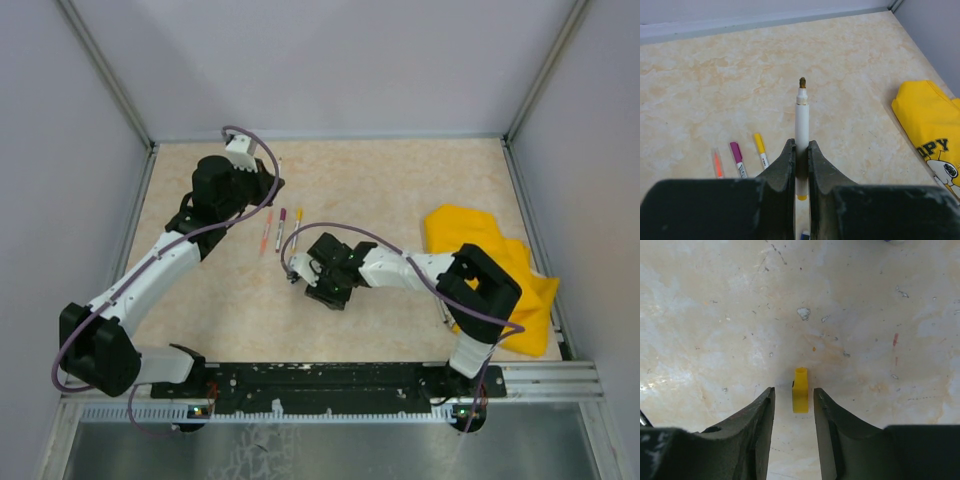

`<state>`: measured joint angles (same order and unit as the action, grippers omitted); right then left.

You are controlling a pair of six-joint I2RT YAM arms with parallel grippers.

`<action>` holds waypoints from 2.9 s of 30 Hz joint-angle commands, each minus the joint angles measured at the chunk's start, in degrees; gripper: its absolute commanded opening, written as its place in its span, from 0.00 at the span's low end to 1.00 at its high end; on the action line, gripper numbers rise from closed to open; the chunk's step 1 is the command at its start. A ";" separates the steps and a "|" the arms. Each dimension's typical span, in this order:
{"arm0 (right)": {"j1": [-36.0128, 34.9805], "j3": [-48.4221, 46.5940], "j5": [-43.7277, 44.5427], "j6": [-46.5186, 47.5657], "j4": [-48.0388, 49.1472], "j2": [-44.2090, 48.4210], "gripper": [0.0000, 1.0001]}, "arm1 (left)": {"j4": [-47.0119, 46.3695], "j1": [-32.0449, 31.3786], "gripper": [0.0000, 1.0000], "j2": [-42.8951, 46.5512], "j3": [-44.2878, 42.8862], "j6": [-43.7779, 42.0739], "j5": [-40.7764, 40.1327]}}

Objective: Insert the pens into the pen caps
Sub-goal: Insert the pen cap onto the pen.

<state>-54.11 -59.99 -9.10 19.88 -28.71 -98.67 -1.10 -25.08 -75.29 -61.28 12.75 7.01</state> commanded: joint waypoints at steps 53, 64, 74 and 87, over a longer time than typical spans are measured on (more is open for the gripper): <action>-4.18 10.81 14.71 -58.14 11.37 7.81 0.57 | -1.86 0.06 0.00 1.17 0.10 -0.27 0.62; -3.25 8.22 18.39 -56.50 9.17 4.65 0.57 | -1.79 0.10 0.00 1.18 0.02 -0.43 0.35; -2.41 4.60 19.38 -53.31 8.24 0.09 0.57 | -1.69 0.08 0.00 1.14 0.03 -0.45 0.13; -2.41 1.07 21.86 -50.78 3.54 -1.80 0.41 | -1.63 0.05 0.00 1.01 -0.07 -0.45 0.53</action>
<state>-57.08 -58.17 10.11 -32.42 -21.26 -99.09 -1.30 -25.08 -75.29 -61.25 12.78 7.07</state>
